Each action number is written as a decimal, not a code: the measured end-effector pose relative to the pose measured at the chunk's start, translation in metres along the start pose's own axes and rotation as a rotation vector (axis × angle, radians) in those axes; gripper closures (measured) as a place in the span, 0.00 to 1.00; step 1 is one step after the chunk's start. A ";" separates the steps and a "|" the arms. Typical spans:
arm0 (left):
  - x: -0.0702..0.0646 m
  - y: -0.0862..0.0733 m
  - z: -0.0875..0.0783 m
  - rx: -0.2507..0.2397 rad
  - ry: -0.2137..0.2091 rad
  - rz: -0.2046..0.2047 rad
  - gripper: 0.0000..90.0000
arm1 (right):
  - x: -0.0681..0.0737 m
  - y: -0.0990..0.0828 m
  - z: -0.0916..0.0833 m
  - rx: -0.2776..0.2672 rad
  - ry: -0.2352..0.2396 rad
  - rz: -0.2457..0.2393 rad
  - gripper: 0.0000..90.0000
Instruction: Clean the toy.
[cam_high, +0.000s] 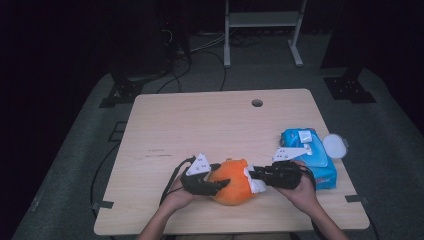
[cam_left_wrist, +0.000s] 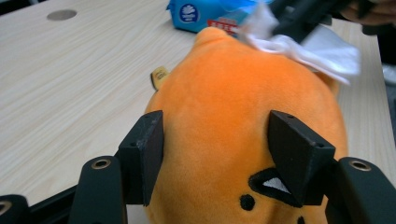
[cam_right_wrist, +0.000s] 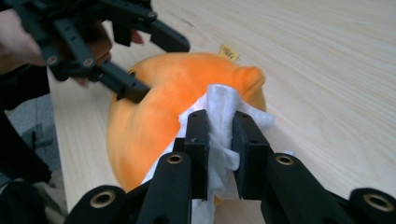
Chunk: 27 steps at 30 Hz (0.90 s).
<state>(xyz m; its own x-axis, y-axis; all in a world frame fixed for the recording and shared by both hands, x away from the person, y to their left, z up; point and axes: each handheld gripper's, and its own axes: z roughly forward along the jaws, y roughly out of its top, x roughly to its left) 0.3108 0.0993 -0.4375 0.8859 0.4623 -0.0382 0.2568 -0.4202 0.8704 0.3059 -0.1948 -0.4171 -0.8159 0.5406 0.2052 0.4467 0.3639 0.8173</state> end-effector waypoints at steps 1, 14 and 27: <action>0.001 -0.001 0.000 -0.006 -0.006 -0.009 0.42 | 0.001 0.000 0.000 0.006 0.002 -0.002 0.85; -0.002 0.000 0.002 -0.004 -0.019 0.009 0.42 | 0.005 0.001 -0.001 0.037 0.019 -0.029 0.86; 0.003 -0.002 0.004 -0.021 -0.043 -0.031 0.40 | 0.005 0.003 0.001 0.053 0.031 -0.039 0.85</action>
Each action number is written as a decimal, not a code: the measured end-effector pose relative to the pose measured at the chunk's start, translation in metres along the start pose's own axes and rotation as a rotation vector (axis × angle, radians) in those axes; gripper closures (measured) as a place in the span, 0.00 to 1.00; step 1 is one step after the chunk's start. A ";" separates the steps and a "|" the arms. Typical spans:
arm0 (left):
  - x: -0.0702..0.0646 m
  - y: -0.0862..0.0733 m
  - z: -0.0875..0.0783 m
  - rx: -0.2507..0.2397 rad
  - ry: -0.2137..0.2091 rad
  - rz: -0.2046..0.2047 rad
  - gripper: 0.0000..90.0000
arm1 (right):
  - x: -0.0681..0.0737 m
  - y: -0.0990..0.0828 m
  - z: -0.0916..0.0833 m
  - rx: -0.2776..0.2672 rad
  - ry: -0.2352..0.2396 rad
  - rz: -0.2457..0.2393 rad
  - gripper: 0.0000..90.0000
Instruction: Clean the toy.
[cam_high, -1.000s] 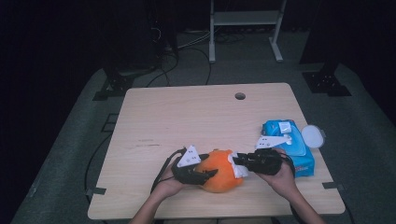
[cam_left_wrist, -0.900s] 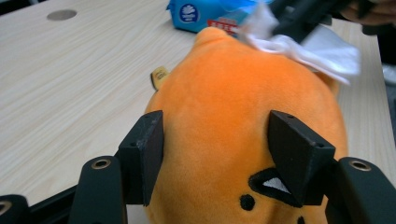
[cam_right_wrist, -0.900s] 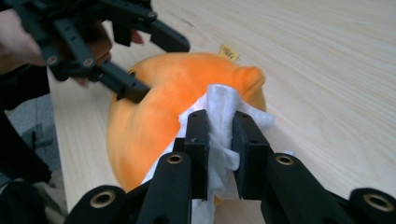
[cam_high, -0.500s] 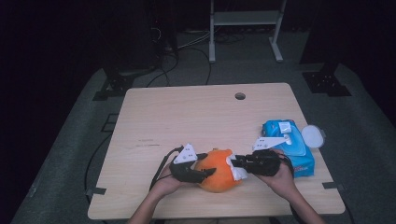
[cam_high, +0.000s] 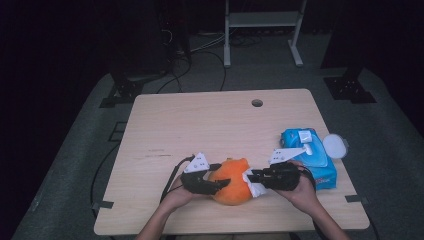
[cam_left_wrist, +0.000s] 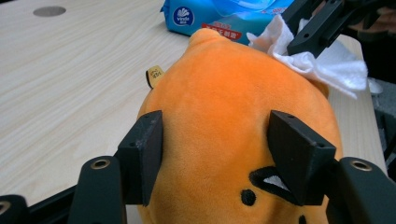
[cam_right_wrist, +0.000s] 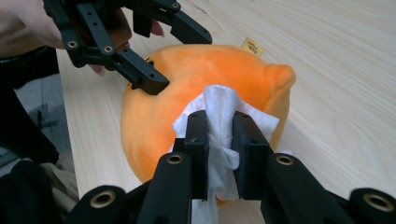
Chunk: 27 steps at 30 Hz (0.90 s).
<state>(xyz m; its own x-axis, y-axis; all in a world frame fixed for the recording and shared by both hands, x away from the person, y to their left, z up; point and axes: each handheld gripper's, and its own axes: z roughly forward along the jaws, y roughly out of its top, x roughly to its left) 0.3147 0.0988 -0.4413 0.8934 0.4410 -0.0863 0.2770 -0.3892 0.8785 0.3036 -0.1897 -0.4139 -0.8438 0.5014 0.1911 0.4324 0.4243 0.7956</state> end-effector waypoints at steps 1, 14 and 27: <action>0.000 0.000 0.000 0.001 0.001 0.000 0.40 | 0.000 -0.002 0.000 0.005 0.003 -0.001 0.85; -0.005 0.014 -0.008 -0.053 0.074 0.063 0.24 | 0.008 0.000 0.003 0.031 -0.016 -0.058 0.86; -0.002 0.005 0.001 -0.010 0.054 0.054 0.47 | 0.018 0.007 0.004 0.004 -0.060 -0.106 0.86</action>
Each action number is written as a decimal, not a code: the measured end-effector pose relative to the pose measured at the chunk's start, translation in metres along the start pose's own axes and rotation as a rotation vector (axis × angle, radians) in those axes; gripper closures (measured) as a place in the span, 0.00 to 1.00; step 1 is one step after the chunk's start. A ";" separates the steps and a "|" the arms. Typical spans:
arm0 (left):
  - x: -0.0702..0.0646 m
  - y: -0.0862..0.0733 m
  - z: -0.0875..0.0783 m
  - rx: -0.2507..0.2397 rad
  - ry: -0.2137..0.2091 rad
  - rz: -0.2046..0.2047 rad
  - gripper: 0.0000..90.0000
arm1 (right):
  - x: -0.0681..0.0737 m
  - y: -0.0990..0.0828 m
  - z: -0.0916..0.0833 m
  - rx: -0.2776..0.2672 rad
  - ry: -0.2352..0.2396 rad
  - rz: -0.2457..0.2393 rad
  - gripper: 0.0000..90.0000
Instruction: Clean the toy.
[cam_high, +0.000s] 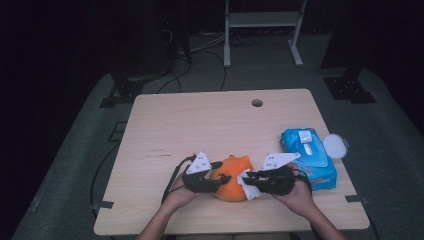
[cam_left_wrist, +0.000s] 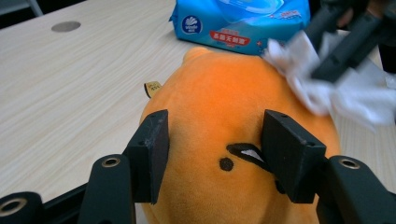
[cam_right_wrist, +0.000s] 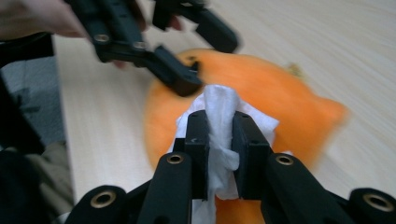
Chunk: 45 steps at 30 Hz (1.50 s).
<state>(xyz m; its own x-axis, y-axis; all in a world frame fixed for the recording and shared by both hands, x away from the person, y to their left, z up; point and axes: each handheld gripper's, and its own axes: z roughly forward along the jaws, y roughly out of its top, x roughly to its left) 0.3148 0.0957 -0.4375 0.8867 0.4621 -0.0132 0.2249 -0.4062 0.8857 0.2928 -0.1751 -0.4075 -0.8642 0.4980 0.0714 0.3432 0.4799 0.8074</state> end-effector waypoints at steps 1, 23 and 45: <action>0.002 0.000 0.000 -0.001 0.000 -0.004 0.47 | -0.007 -0.003 -0.002 0.002 -0.018 0.016 0.86; 0.001 -0.003 0.003 -0.019 -0.020 -0.015 0.47 | -0.012 -0.004 0.001 -0.013 -0.002 0.048 0.86; 0.003 -0.008 0.004 -0.024 -0.053 -0.014 0.44 | -0.006 -0.009 -0.003 -0.012 0.041 0.068 0.85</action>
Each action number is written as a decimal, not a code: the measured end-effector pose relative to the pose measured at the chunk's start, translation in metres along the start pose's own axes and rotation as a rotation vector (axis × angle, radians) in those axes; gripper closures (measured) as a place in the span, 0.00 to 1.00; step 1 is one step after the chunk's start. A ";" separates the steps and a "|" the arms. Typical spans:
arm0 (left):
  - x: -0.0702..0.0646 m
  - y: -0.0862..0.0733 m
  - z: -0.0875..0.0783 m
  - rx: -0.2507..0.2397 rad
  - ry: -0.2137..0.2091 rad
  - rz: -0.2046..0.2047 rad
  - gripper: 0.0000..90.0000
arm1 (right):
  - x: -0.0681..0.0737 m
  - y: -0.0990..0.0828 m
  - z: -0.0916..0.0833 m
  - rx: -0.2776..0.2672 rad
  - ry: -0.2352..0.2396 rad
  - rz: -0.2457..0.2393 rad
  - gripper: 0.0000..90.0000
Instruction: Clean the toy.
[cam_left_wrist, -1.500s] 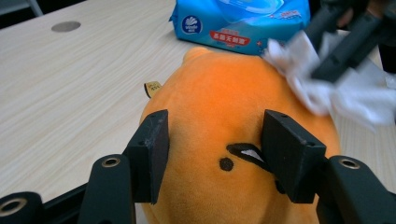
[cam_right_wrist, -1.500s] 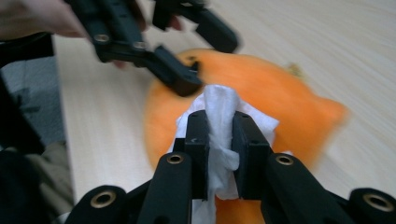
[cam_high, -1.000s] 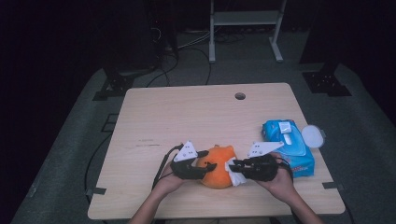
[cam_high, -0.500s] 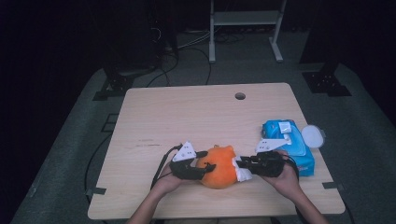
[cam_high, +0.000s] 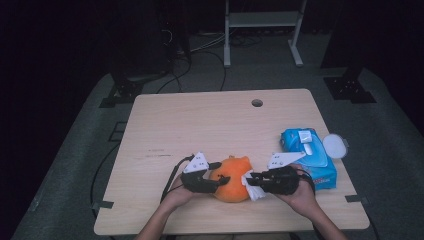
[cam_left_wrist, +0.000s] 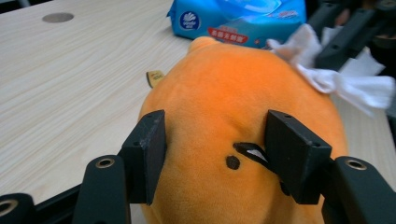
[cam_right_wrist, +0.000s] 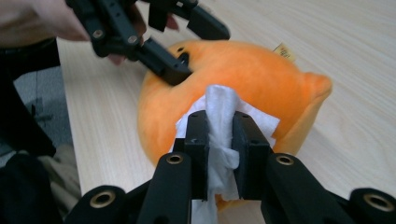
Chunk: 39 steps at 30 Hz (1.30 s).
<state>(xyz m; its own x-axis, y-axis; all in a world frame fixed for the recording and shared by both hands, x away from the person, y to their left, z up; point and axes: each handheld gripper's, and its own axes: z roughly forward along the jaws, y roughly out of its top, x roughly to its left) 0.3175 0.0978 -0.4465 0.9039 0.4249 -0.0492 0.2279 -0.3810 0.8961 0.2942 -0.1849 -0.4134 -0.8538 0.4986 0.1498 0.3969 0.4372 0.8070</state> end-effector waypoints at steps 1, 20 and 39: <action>-0.003 0.001 0.001 0.001 -0.007 0.013 0.45 | -0.002 0.001 -0.001 -0.012 -0.003 0.008 0.85; -0.022 0.008 0.007 0.004 -0.020 0.067 0.35 | -0.004 0.006 -0.003 -0.029 -0.009 0.025 0.85; -0.032 0.013 0.006 0.028 -0.039 0.114 0.37 | -0.006 0.010 -0.006 -0.031 -0.017 0.044 0.85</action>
<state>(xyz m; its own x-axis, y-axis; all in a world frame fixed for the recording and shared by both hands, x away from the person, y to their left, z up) 0.2940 0.0741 -0.4359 0.9377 0.3456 0.0347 0.1323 -0.4479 0.8842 0.3011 -0.1880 -0.4025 -0.8298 0.5296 0.1760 0.4232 0.3915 0.8171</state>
